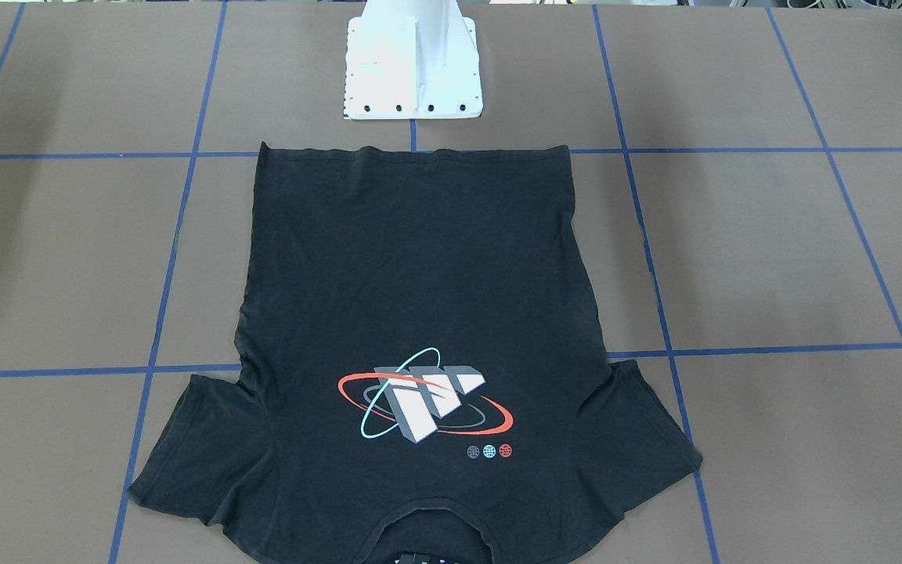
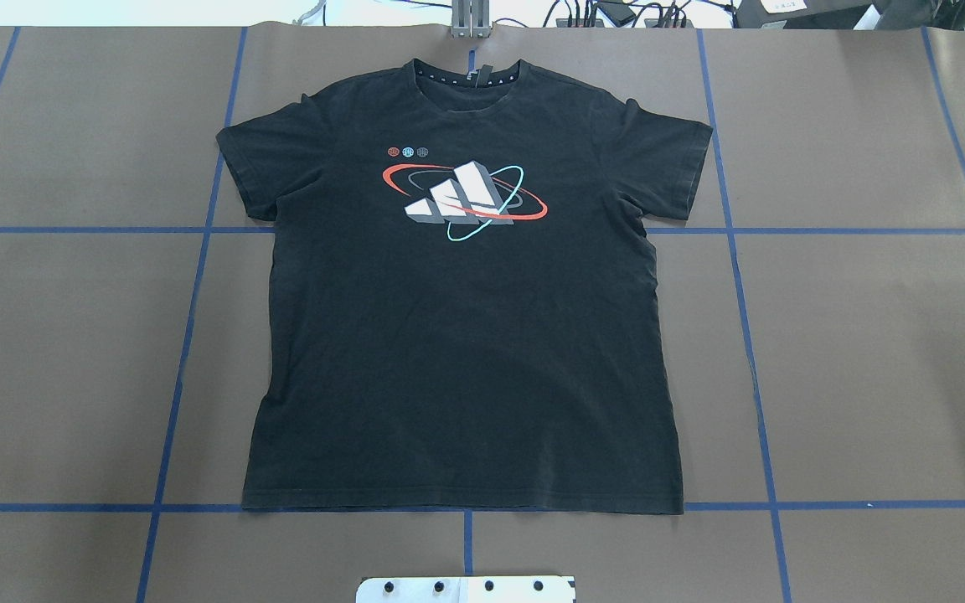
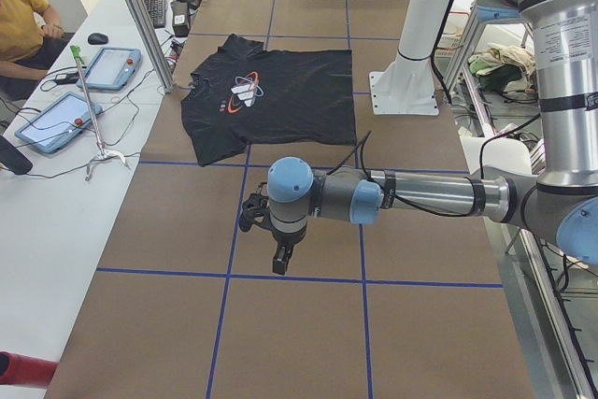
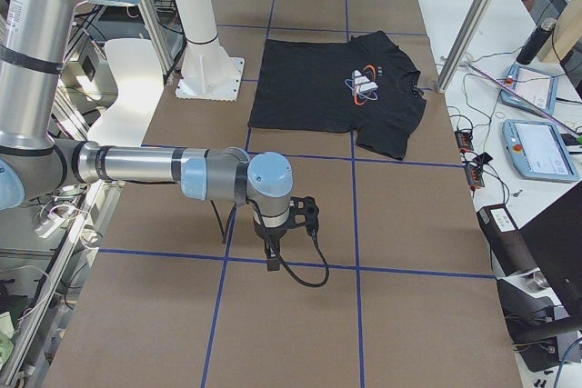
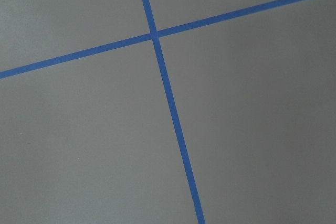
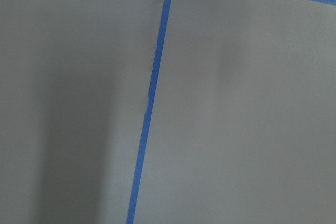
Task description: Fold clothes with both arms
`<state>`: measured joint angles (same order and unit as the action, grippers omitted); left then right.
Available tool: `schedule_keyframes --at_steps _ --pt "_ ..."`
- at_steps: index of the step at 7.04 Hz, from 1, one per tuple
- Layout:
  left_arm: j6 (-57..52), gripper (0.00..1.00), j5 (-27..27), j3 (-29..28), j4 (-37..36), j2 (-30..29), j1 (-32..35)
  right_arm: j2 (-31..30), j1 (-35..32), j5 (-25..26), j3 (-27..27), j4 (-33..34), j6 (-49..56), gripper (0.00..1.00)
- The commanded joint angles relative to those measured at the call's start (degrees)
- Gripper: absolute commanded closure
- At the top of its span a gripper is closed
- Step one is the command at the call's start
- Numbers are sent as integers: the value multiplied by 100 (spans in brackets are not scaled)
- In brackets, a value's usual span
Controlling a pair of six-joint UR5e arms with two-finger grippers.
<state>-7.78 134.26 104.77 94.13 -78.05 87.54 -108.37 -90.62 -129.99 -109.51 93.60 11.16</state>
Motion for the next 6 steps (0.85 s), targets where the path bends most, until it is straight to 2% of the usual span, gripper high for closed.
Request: schedule_keyframes --at_steps 1,4,6 --pt "-4 0 -39 0 -9 0 0 0 1 0 -1 0 0 0" --pt "-4 0 4 210 -9 0 0 0 1 9 -53 -9 0 0" --pt "4 0 -31 430 314 0 9 236 1 18 -97 -9 0 0"
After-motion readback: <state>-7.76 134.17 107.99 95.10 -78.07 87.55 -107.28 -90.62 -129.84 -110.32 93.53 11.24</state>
